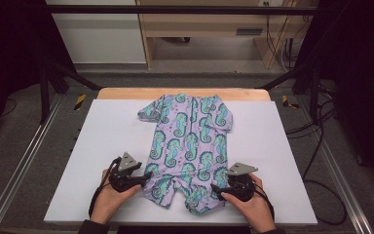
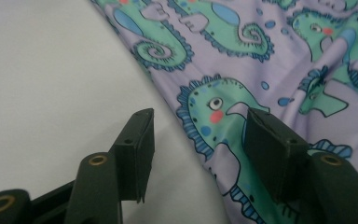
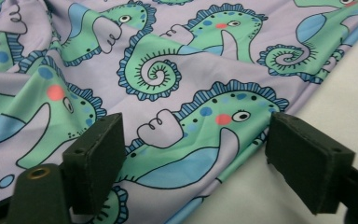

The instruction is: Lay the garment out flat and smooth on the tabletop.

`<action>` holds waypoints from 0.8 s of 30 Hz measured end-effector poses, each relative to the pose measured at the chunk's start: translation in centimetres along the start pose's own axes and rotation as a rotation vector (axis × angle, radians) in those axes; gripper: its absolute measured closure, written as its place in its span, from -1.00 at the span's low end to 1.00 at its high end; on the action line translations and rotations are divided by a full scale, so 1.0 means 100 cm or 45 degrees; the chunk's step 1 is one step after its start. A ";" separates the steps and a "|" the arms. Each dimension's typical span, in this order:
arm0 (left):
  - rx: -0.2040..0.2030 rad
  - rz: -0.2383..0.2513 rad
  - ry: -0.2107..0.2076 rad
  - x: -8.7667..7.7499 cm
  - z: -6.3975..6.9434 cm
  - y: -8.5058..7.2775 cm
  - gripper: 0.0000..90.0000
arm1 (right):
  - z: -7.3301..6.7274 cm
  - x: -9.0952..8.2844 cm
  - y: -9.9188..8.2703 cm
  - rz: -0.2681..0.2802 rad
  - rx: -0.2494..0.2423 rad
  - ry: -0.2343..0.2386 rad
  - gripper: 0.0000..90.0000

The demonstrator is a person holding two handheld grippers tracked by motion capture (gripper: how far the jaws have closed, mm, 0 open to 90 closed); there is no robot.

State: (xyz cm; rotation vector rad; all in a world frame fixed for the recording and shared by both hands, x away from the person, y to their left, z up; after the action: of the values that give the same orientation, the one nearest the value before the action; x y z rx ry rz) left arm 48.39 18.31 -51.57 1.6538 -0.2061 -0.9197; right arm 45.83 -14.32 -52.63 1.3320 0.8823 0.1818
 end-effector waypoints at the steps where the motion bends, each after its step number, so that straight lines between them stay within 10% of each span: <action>1: 0.000 -0.010 -0.005 0.001 0.001 -0.001 -0.03 | -0.001 0.000 0.000 -0.006 -0.008 0.003 -0.61; 8: 0.022 -0.016 -0.030 0.001 0.010 0.000 0.36 | -0.002 0.001 0.000 -0.015 -0.039 0.013 -0.60; 24: 0.041 0.010 -0.042 0.002 0.020 0.000 0.95 | 0.001 -0.001 0.003 0.044 -0.055 0.094 0.94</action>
State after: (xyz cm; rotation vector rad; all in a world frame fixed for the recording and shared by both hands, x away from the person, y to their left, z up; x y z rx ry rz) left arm 47.17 16.67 -51.66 1.6669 -0.2511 -0.9425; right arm 45.95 -14.37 -52.32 1.3073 0.9133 0.2769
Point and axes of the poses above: each handheld gripper's, and its own axes: x roughly forward along the jaws, y roughly out of its top, z roughly to its right, the point moved 5 cm from there along x, roughly forward along the jaws, and after that the axes turned 14 degrees about z, right-handed, at the moved point
